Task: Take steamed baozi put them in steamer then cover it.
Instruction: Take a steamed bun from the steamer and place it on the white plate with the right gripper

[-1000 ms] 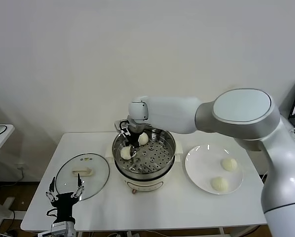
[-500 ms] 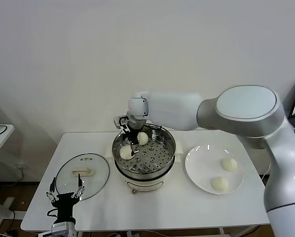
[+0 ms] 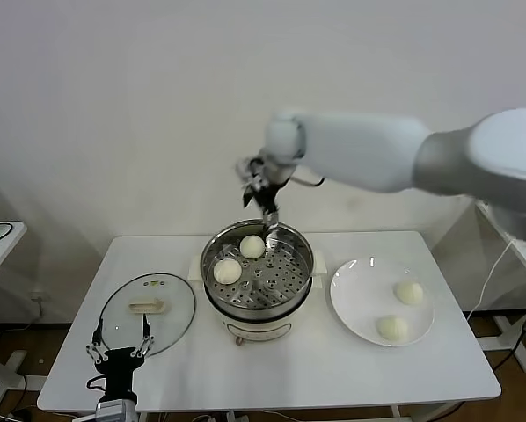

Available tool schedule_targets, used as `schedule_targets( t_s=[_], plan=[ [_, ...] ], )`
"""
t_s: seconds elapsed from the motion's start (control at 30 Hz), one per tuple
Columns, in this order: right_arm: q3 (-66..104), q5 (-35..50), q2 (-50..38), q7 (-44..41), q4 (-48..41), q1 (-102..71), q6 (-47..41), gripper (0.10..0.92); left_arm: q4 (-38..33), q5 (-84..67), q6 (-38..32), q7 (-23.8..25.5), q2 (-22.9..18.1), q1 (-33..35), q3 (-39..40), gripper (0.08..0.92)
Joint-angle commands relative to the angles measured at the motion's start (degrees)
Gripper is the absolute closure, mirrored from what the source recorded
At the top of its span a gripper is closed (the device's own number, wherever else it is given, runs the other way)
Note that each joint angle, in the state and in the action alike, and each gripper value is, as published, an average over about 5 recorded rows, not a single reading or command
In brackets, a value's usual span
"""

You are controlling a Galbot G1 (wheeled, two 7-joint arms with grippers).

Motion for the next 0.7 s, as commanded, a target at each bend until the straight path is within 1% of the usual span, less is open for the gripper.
schedule_targets(
  t_s=[0.03, 0.27, 0.4, 0.53, 0.7],
  plan=[
    [1.9, -12.9, -18.8, -6.0, 3.0, 5.4, 8.6, 0.202, 0.5, 0.8, -0.6, -0.1, -0.1, 0.5, 0.4, 0.177],
    [3.2, -21.9, -32.9, -8.9, 13.0, -3.0, 12.1, 0.202, 0.7, 2.3, -0.8, -0.2, -0.7, 1.0, 1.3, 0.177],
    [6.8, -24.6, -39.2, -9.4, 17.9, -10.3, 12.4, 0.203, 0.8, 3.1, -0.8, -0.3, -1.0, 1.4, 1.3, 0.177],
    [13.3, -26.4, -42.2, -8.9, 19.5, -20.2, 11.8, 0.203, 1.1, 3.9, -1.0, -0.4, -1.5, 1.7, 1.3, 0.177],
    [20.3, -27.9, -42.0, -7.7, 18.8, -30.7, 9.7, 0.203, 0.9, 4.6, -1.0, -0.6, -2.0, 2.3, 1.1, 0.177]
  ],
)
